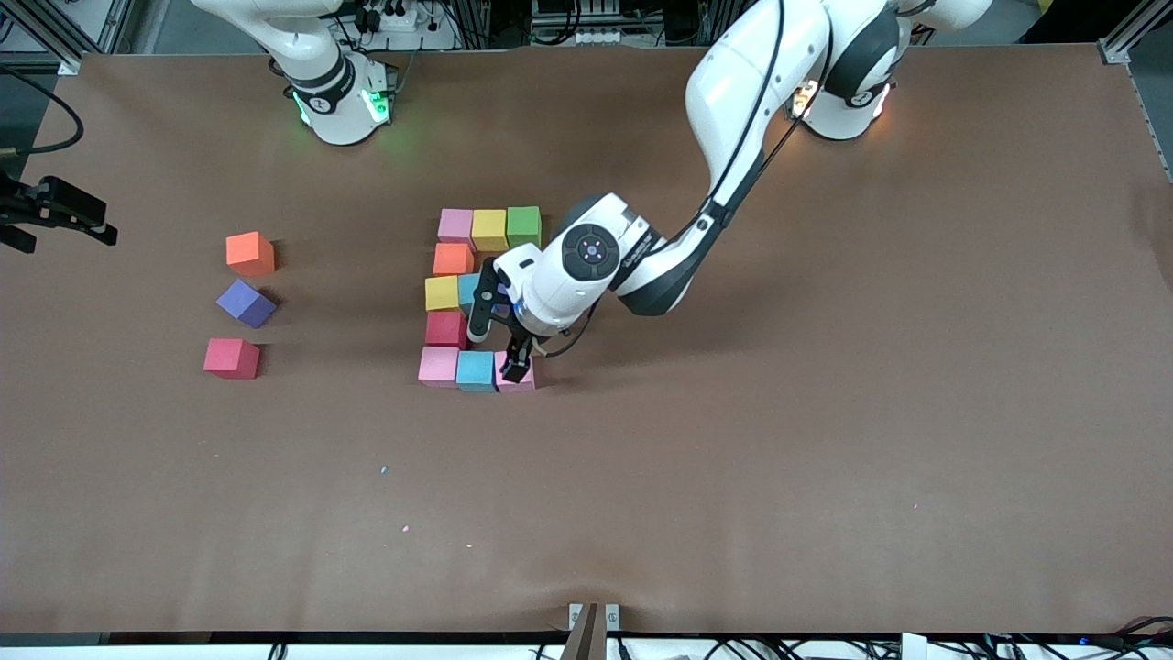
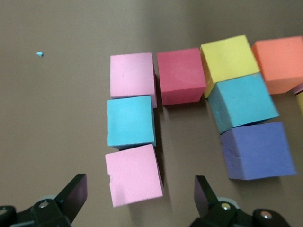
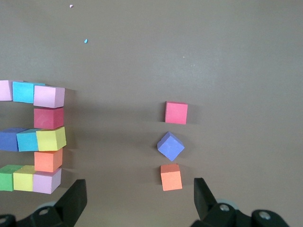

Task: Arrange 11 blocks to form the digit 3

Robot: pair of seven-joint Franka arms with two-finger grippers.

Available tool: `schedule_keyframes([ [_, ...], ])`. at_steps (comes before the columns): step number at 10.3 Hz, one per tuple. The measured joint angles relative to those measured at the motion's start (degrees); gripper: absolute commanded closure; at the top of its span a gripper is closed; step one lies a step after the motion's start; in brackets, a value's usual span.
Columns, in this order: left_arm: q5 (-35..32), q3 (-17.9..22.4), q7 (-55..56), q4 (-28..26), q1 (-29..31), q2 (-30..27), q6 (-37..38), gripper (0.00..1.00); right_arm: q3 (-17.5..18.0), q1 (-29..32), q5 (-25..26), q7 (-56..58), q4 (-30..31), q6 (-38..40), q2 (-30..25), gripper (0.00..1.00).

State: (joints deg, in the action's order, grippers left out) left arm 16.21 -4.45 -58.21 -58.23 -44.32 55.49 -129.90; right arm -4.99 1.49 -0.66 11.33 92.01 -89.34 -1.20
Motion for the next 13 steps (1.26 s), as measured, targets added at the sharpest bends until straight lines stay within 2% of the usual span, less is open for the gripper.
schedule_keyframes([
  [8, -1.60, 1.19, 34.26, -0.29, 9.36, -11.38, 27.77, 0.00, 0.33, 0.00, 0.00, 0.00, -0.66, -0.46, -0.20, 0.00],
  [10, -4.07, 1.19, 41.49, -1.29, 10.31, -13.85, 31.49, 0.00, 0.30, 0.00, 0.00, 0.00, -0.71, -0.41, -0.22, 0.00],
  [13, -5.72, 1.14, 44.64, -6.48, 9.72, -17.10, 31.85, 0.00, 0.34, 0.00, 0.00, 0.00, -0.74, -0.49, -0.22, 0.00],
])
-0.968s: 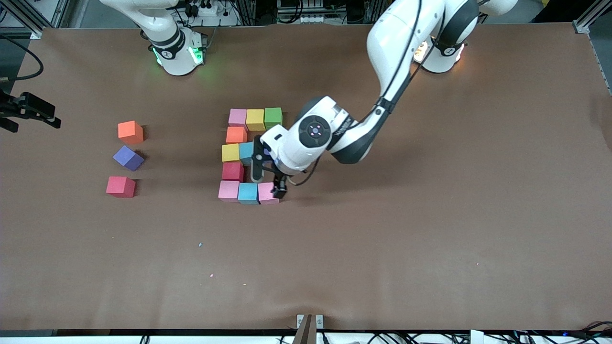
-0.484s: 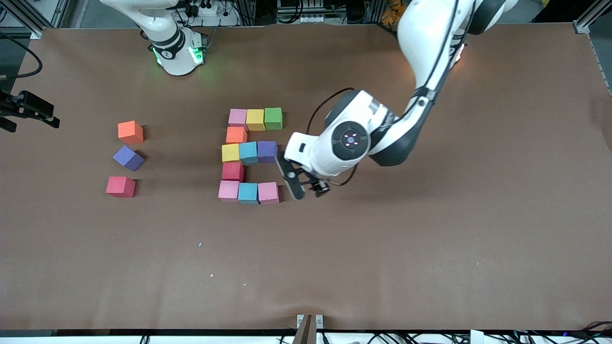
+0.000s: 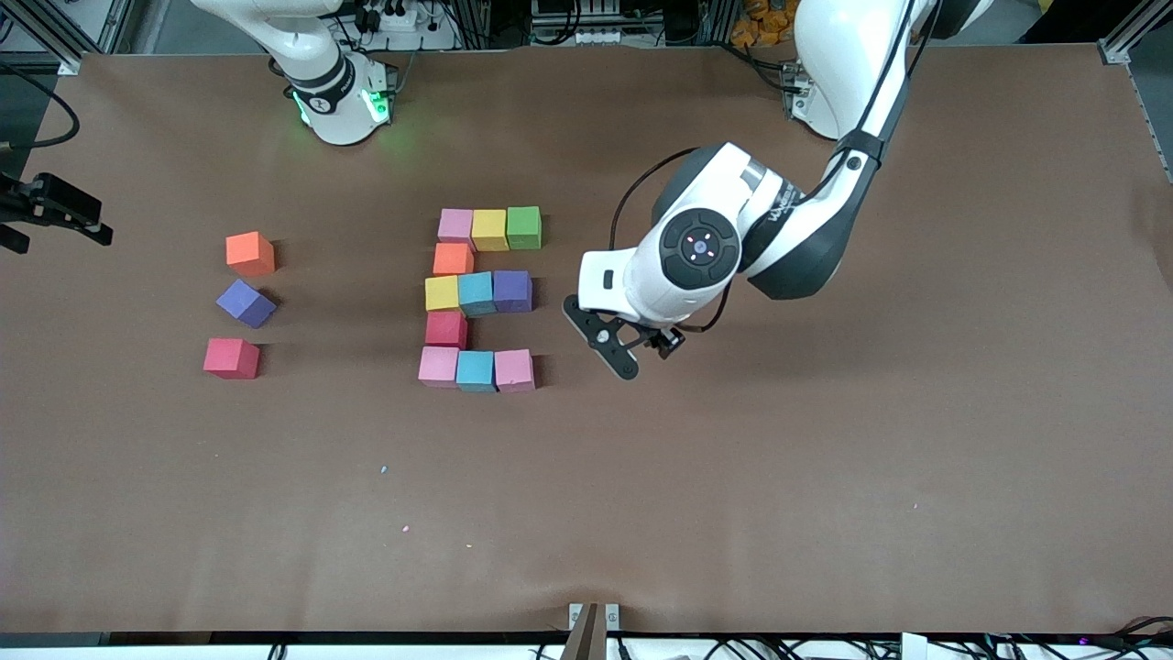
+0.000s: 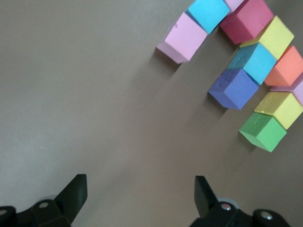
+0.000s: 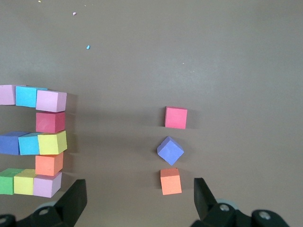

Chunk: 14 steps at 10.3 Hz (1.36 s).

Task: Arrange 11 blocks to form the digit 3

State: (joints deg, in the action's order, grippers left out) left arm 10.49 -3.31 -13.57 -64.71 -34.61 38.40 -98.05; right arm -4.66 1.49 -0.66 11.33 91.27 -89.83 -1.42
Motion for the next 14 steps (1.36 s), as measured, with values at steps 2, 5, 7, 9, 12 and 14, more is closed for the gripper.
schedule_keyframes([
  [2, -0.20, 0.09, 0.24, -5.12, 0.41, -3.47, 0.04, 0.00, 0.02, 0.00, 0.00, 0.00, -0.01, 0.00, 0.00, 0.00],
  [5, -0.25, 0.25, 3.49, -12.36, 1.87, -9.65, 0.09, 0.00, 0.25, -0.01, 0.00, 0.00, -0.01, 0.11, 0.00, 0.00],
  [7, -0.25, 0.66, 5.59, -15.61, 1.95, -12.82, 0.10, 0.00, 0.43, -0.01, 0.00, 0.00, -0.02, 1.15, 0.00, 0.00],
  [9, -0.28, 1.65, 6.72, -19.41, 2.00, -15.89, -0.33, 0.00, 0.51, -0.03, 0.00, 0.00, -0.15, 2.57, -0.46, 0.00],
  [12, -0.30, 3.63, 6.79, -25.72, 3.60, -21.76, -1.47, 0.00, 0.91, -0.03, -0.01, 0.00, -0.19, 3.88, -1.70, 0.00],
  [14, -1.72, 4.10, 7.54, -28.39, 5.65, -25.73, -2.45, 0.00, 0.91, -0.03, -0.01, 0.00, -0.20, 3.87, -1.93, 0.00],
])
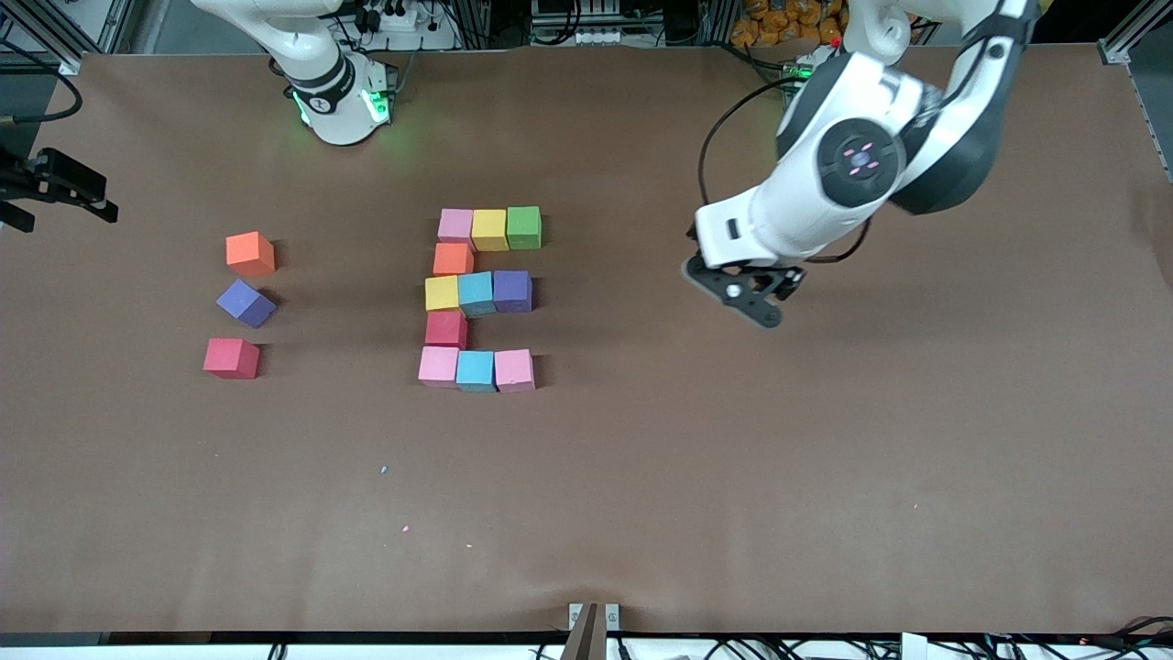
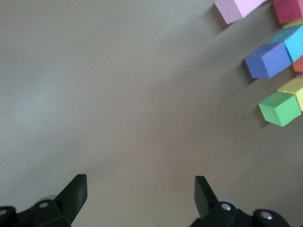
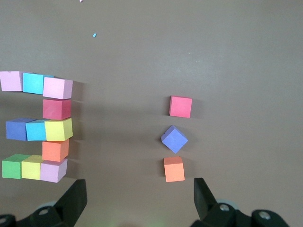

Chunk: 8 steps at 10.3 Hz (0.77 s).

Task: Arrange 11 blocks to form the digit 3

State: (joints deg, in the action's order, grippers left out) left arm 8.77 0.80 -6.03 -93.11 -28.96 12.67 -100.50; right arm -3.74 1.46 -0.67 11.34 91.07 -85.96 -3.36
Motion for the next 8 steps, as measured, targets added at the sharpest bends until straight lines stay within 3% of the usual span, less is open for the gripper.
schedule_keyframes([
  [3, -5.49, 0.47, 0.48, -0.53, 5.51, -4.95, -0.18, 0.00, 0.01, 0.00, 0.00, 0.00, 0.26, 0.09, -0.18, 0.00],
  [6, -6.47, 4.12, 0.03, -0.64, 11.90, -7.80, -1.14, 0.00, -0.39, 0.02, 0.00, 0.00, 1.01, 0.58, -0.19, 0.00],
  [8, -11.37, 4.67, -0.93, -0.84, 15.29, -9.20, -1.42, 0.00, -0.81, 0.32, 0.00, 0.00, 1.09, 0.33, -0.22, 0.00],
])
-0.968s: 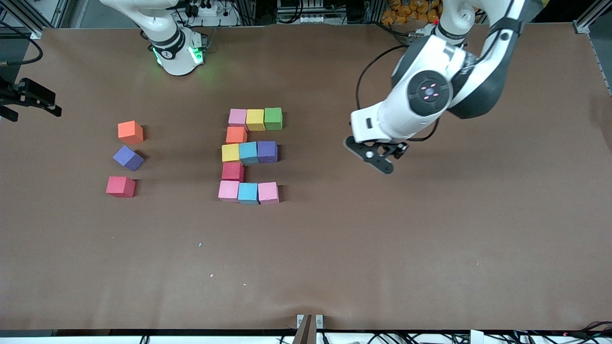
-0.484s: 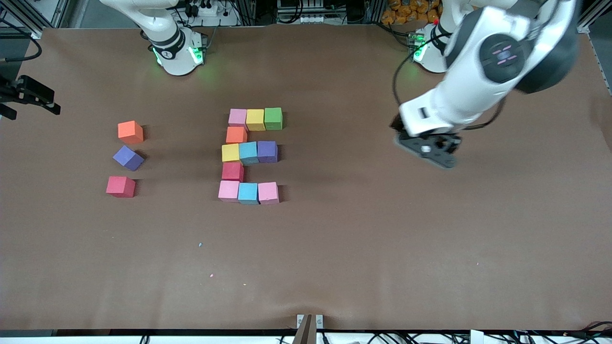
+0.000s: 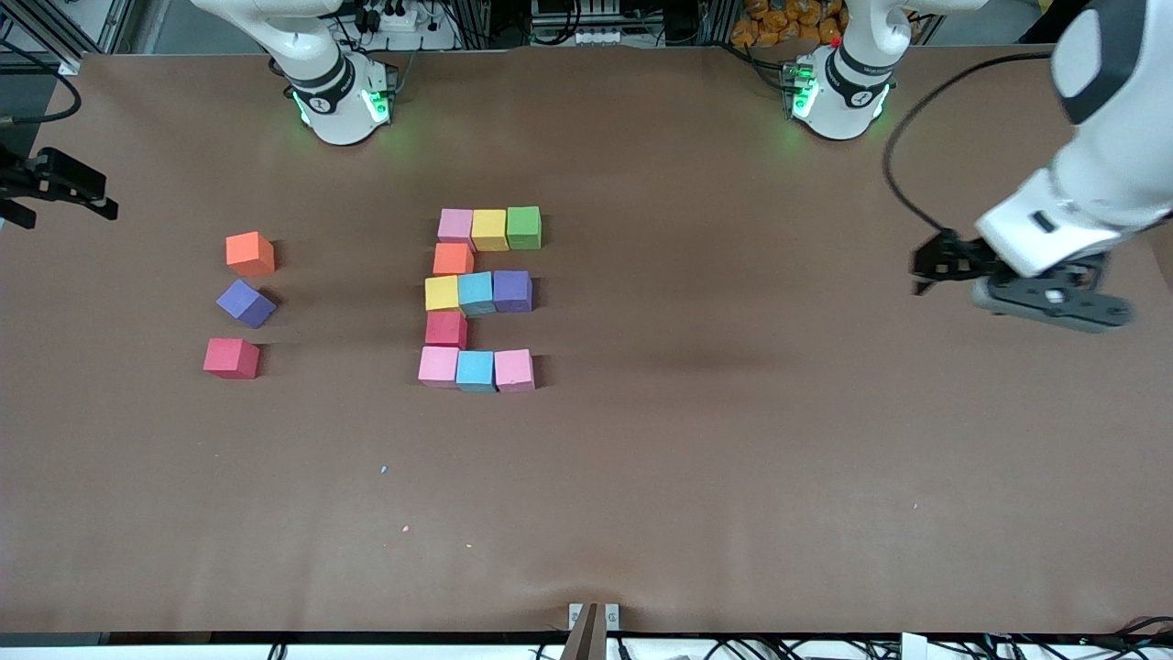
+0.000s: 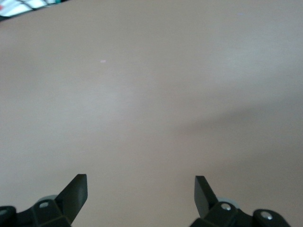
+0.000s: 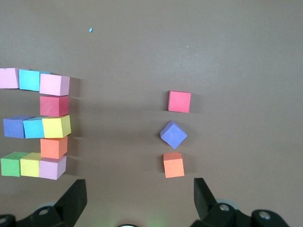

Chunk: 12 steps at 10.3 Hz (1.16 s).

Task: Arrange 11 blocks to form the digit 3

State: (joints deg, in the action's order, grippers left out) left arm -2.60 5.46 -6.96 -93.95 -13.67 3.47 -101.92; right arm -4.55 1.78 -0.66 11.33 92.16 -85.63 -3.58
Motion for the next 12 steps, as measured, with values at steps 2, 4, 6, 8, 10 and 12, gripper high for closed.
schedule_keyframes([
  [2, -0.92, -0.03, 0.37, -0.10, 1.62, -2.53, 0.12, 0.00, -0.16, 0.68, 0.00, 0.00, 0.36, -0.68, 0.04, 0.00],
  [4, 2.06, 0.95, 3.76, -0.30, 3.90, -4.92, 1.69, 0.00, -0.27, 1.03, 0.00, 0.00, 0.84, -2.08, 0.40, 0.00],
  [6, 5.50, 1.98, 13.49, -0.70, 4.20, -5.68, 3.47, 0.00, -0.26, 1.09, 0.00, 0.00, 0.91, -3.43, 0.69, 0.00],
  [8, 6.32, 1.92, 17.31, -0.75, 4.13, -5.77, 3.87, 0.00, -0.26, 1.11, 0.00, 0.00, 0.92, -3.21, 0.71, 0.00],
  [10, 6.33, 1.68, 18.00, -0.74, 4.13, -6.25, 6.12, 0.00, -0.27, 1.14, 0.00, 0.00, 0.92, -2.73, 0.71, 0.00],
  [12, 5.94, 1.39, 18.12, -0.74, 4.09, -6.49, 8.10, 0.00, -0.27, 1.51, 0.00, 0.00, 0.93, -2.52, 0.71, 0.00],
])
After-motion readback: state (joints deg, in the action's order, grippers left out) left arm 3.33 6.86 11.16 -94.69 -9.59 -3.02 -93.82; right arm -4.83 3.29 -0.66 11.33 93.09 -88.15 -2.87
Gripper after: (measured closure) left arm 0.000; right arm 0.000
